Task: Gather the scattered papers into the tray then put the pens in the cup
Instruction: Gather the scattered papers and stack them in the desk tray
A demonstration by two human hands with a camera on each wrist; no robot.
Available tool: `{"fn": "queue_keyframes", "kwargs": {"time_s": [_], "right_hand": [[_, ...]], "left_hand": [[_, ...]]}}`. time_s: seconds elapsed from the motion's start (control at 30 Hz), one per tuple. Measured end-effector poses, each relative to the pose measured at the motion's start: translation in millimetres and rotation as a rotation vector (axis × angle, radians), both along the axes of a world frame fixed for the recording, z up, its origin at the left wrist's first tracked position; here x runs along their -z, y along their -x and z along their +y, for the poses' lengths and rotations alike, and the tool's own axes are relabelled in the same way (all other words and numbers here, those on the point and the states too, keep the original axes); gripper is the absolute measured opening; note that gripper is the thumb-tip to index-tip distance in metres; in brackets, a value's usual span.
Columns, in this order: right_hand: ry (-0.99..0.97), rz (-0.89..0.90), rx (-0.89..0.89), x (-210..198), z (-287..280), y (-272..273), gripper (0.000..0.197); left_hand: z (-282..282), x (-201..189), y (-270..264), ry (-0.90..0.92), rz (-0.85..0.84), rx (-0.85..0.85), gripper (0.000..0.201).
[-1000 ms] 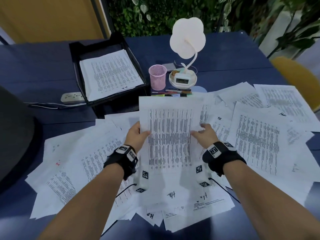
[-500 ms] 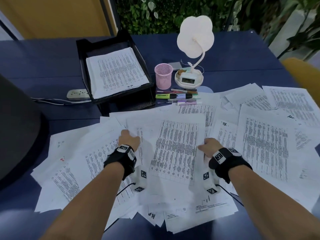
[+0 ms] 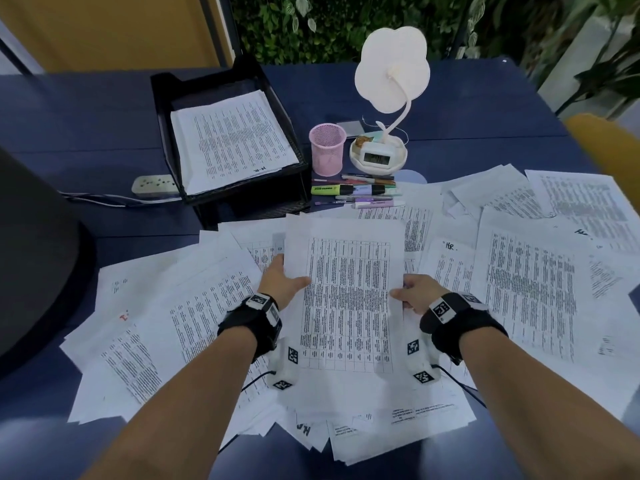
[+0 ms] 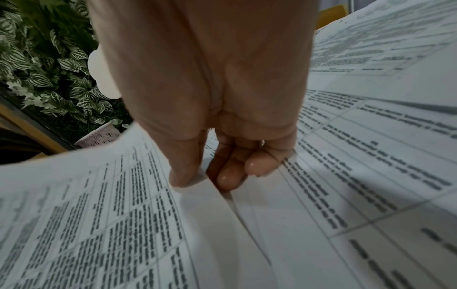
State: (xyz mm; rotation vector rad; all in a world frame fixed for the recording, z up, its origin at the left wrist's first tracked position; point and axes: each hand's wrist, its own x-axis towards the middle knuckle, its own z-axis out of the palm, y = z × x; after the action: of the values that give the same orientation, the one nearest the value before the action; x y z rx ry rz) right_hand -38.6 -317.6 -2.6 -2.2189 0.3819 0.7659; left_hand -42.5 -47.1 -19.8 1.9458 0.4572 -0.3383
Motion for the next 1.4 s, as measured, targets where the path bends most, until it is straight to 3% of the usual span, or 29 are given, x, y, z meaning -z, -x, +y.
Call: {"fn": "queue_keyframes", "kwargs": {"time_s": [0.1, 0.27, 0.37, 0.5, 0.73, 1.1, 1.27, 1.4], "right_hand": [[0.009, 0.014, 0.016, 2.5, 1.7, -1.1, 0.017], [-0.061, -0.056, 0.173, -0.2, 2.8, -4.3, 0.056], [-0.175, -0.171, 0.181, -6.8, 9.4, -9.9, 0.054], [-0.470, -0.189, 0.310, -24.3, 31.9, -20.4, 0.046], [-0.549, -0.470, 0.468, -48.1, 41.2, -30.4, 0.026], [-0.549, -0.889, 0.426, -93.8, 57.0, -41.4, 0.024], [-0.596, -0.850, 0.450, -89.5, 56.9, -36.2, 0.032], [-0.570, -0.746, 0.437, -82.1, 50.7, -37.2, 0.027]], "left_hand": [[-1.5, -4.6, -1.5, 0.049, -0.039, 0.005, 0.061], [9.5, -20.0, -12.4, 0.188, -0.116, -0.015, 0.055], [14.7, -33.5, -22.3, 0.291, -0.163, -0.033, 0.056], [11.3, -50.1, -32.9, 0.415, -0.216, -0.080, 0.055], [10.8, -66.2, -43.6, 0.314, -0.303, -0.125, 0.045], [-18.4, -110.0, -50.1, 0.249, -0.647, -0.204, 0.023], [-14.3, -100.0, -39.5, 0.290, -0.613, -0.130, 0.034], [-4.0, -94.2, -37.2, 0.328, -0.545, -0.176, 0.036]]}}
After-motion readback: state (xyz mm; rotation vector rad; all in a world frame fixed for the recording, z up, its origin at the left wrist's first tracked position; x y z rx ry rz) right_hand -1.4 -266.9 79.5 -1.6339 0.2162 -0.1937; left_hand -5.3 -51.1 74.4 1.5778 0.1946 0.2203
